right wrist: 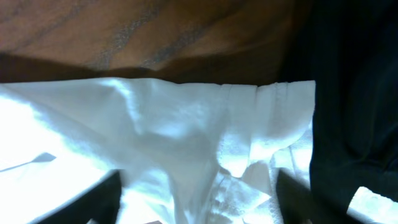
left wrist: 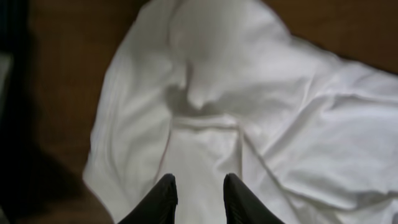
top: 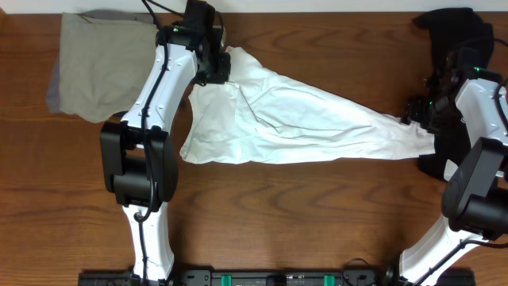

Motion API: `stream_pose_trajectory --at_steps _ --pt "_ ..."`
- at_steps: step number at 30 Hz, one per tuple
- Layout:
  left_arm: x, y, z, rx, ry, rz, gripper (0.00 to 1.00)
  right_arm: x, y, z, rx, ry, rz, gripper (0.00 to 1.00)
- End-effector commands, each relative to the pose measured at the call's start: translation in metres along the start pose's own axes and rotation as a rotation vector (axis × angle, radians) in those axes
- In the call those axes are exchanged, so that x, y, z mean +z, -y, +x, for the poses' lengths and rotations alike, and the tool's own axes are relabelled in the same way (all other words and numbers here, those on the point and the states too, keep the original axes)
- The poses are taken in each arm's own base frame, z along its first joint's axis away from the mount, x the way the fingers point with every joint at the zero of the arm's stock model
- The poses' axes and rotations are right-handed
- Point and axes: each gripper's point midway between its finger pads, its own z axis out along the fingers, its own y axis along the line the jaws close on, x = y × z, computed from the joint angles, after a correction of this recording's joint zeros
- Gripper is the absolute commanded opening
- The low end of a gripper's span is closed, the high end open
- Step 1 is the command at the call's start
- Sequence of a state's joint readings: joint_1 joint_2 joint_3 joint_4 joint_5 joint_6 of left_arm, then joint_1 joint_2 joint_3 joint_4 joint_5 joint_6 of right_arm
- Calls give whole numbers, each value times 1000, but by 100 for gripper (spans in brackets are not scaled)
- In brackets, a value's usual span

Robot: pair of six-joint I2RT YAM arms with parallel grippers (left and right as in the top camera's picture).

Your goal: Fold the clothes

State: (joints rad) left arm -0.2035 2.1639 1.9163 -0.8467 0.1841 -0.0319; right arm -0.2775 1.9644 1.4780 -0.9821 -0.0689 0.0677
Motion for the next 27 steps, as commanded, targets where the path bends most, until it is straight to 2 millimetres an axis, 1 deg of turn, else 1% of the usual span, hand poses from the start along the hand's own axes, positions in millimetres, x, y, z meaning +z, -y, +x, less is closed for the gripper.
stream_pose_trajectory --at_steps 1,5,8,10,11,13,15,19,22,25,27 --pt "2 14 -11 41 47 31 33 2 2 0 10 -1 5 84" --pt "3 29 -32 73 134 49 39 1 -1 -3 8 9 -11 84" --pt "10 33 -40 79 167 56 40 1 -3 -4 4 11 -18 84" --pt "18 33 -40 82 166 56 40 1 -5 -5 0 17 -19 84" --pt "23 33 -39 85 159 56 44 1 -6 -6 -2 20 -20 84" --pt "34 31 -34 114 137 51 46 1 -6 -7 -3 24 -20 84" --pt "45 29 -25 164 99 45 48 1 -6 -8 -3 27 -20 84" --pt "61 24 -5 261 20 39 50 1 -7 -8 -5 28 -21 84" --pt "68 25 9 350 -31 42 54 1 -7 -8 -5 28 -21 84" --pt "71 37 20 481 -62 98 56 1 -7 -8 -5 28 -21 84" --pt "71 41 21 527 -61 104 57 1 -7 -8 -5 27 -21 84"
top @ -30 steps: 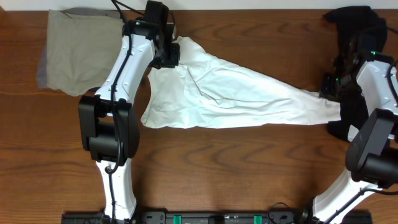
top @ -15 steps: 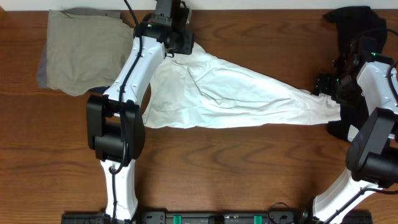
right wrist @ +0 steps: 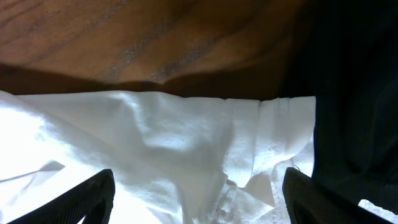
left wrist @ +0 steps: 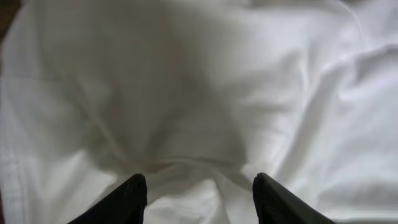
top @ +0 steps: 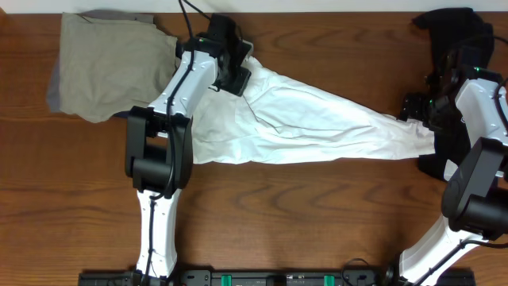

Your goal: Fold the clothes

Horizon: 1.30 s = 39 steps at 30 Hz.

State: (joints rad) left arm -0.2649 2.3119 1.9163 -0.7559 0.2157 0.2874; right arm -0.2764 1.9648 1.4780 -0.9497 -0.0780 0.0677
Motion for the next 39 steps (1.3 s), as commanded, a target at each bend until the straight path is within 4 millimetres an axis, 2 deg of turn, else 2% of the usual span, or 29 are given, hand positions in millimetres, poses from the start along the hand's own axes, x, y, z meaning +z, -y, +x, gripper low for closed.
stream_pose_trajectory --at_steps 1,9,13,21,22,23,24,25,27,33,39 --pt "3 16 -2 184 6 41 57 1 -5 0 -2 -4 -9 84" --pt "5 18 -4 272 14 41 63 1 -5 1 -3 -8 -10 84" --pt "12 20 -1 331 2 47 64 1 -7 1 -3 -8 -23 84" --pt "33 17 -1 338 4 42 63 1 -9 1 -3 -9 -32 84" --pt "33 16 -1 338 5 41 62 1 -9 1 -3 -9 -32 84" --pt "33 16 -2 339 8 41 57 1 -9 1 -3 -9 -32 84" --pt "33 16 -2 339 11 39 50 1 -9 1 -3 -9 -32 84" --pt "33 16 -3 340 14 38 37 1 -9 1 -3 -9 -32 84" --pt "33 15 -5 341 22 34 25 1 -9 1 -3 -9 -32 84" --pt "33 14 -10 344 39 25 19 1 -9 1 -3 -8 -32 84" --pt "27 12 -13 337 46 10 19 1 -9 1 -3 -5 -33 84"
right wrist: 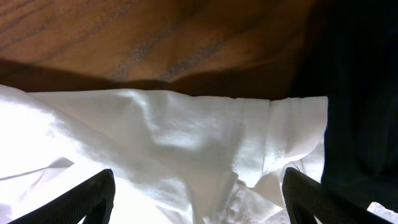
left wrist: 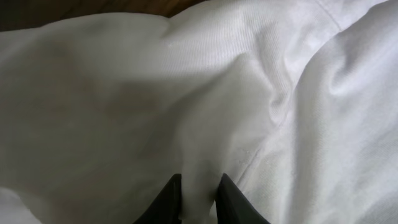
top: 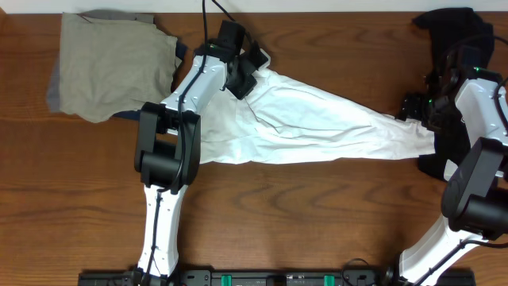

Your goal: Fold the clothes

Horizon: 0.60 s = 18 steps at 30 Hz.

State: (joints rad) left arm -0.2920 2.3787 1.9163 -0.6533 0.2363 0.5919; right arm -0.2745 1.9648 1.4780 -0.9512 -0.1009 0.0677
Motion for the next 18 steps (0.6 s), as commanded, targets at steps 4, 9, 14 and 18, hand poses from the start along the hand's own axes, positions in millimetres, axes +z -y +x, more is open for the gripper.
stream_pose_trajectory --at_steps 4,9,14,18 --pt "-21 -10 -8 -20 9 -68 19 1 -4 0 -1 -3 -10 84" --pt "-45 -9 -13 -49 19 -83 11 1 -4 0 -1 -3 -10 84" --pt "-75 -5 -17 -149 33 -87 8 1 -4 0 -2 -3 -10 84" --pt "-95 1 -15 -214 25 -81 7 1 -4 0 -2 -3 -10 83"
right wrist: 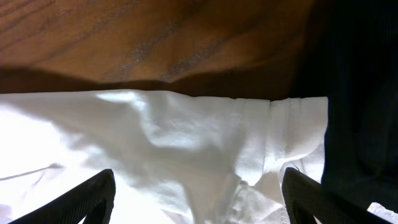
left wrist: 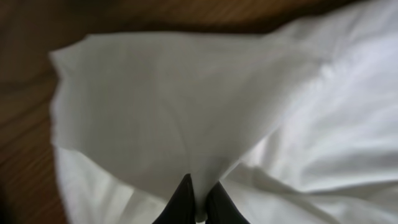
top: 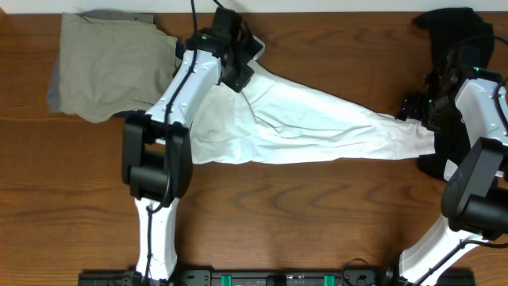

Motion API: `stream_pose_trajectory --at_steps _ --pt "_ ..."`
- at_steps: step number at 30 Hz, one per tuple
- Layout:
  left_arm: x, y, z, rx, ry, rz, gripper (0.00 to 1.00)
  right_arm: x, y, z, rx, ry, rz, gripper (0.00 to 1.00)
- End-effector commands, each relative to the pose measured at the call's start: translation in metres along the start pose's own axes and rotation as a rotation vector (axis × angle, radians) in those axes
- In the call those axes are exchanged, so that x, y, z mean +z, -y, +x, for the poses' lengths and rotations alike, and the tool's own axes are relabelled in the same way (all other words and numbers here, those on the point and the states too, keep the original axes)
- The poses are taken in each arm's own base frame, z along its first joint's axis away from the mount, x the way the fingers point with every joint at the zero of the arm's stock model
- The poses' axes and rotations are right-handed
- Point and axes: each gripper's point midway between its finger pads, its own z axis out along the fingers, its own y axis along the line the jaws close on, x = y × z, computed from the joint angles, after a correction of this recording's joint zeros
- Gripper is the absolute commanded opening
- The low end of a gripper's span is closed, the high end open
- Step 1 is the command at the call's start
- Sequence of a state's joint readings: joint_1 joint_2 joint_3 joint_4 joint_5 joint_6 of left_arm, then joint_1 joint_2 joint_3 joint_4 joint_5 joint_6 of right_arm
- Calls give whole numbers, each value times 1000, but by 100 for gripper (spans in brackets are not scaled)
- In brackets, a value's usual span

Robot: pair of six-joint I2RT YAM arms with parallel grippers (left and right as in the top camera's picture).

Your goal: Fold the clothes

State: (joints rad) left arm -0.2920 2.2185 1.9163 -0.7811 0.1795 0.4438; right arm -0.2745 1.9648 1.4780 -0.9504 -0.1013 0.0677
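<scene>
A white garment (top: 317,119) lies stretched across the wooden table (top: 278,214), wide at the left and narrowing to the right. My left gripper (top: 239,75) is at its back left part, shut on a pinched fold of the white cloth (left wrist: 186,106), which drapes from the left gripper (left wrist: 200,202). My right gripper (top: 413,107) sits at the garment's narrow right end. In the right wrist view the right gripper (right wrist: 199,199) is wide open, with bunched white hem (right wrist: 261,130) lying between its fingers (right wrist: 87,199).
A folded olive-grey garment (top: 103,63) lies at the back left, close to the left arm. A black garment (top: 456,36) is heaped at the back right, beside and under the right arm. Bare wood runs along the table's near side.
My left gripper has closed fully on the fold and shifted a little to the back left. The cloth now hangs from it, with the wood showing behind. The right gripper has not moved.
My left gripper hovered over the garment's back left corner with fingers nearly together. Then it stood wide open on the cloth farther right, then narrowed on a fold, and now holds that fold raised. The right gripper stayed open at the garment's right end.
</scene>
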Motion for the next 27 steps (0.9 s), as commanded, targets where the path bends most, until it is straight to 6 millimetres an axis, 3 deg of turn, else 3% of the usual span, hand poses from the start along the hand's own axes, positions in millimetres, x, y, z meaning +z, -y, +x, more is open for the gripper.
stream_pose_trajectory --at_steps 1,8,20,27 --pt "-27 3 -3 -84 11 -11 7 1 -4 0 -1 -5 -9 84" --pt "-36 15 24 -132 -101 26 7 1 -4 1 -1 -6 -9 84" --pt "-71 56 118 -324 -533 124 6 1 -5 1 -1 -7 -16 84" --pt "-72 60 127 -334 -571 132 6 1 -10 0 -25 -4 -43 84"
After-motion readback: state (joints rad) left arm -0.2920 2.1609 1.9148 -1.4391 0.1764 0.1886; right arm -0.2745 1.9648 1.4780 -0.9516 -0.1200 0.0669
